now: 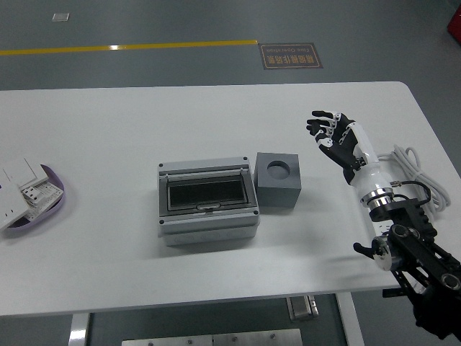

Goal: Pick up the cylinder from the cube,place it in the box,flap close box

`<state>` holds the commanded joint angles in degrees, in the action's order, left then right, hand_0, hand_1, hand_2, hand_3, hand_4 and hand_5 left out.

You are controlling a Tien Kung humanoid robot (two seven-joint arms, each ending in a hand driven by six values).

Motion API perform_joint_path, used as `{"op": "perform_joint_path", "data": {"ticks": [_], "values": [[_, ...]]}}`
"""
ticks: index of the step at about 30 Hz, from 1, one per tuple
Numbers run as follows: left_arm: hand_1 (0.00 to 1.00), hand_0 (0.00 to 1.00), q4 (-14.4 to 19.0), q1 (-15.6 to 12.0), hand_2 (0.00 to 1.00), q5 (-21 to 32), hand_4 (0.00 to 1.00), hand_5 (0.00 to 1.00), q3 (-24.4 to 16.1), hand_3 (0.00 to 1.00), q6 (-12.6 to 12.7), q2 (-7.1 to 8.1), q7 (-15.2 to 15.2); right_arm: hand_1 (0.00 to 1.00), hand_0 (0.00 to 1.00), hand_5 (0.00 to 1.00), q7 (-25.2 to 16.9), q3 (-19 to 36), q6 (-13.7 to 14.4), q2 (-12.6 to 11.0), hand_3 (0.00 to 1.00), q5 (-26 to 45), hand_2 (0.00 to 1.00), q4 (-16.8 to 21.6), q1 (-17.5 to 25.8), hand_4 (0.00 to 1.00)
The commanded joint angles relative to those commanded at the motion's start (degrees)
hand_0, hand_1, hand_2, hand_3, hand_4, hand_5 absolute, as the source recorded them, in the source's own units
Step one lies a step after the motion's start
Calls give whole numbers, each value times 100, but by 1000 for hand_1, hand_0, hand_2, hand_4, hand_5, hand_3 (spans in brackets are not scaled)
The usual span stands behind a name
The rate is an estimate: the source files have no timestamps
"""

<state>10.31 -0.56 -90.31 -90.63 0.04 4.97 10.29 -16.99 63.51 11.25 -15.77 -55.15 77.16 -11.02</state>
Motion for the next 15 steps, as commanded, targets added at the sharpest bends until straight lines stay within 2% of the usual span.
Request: {"op": "perform_joint_path", "data": {"ticks": [1, 15], "values": [[610, 587, 0, 6, 605, 3, 644, 165, 4, 627, -1, -2, -2, 652, 734, 145, 3, -2, -4, -3, 630, -2, 621, 1, -1, 555], [610, 587, 0, -8, 605, -57, 644, 165, -58, 626, -10, -52, -4, 652, 736, 139, 22, 101, -57, -22, 628, -73, 621, 6, 28, 553]]}}
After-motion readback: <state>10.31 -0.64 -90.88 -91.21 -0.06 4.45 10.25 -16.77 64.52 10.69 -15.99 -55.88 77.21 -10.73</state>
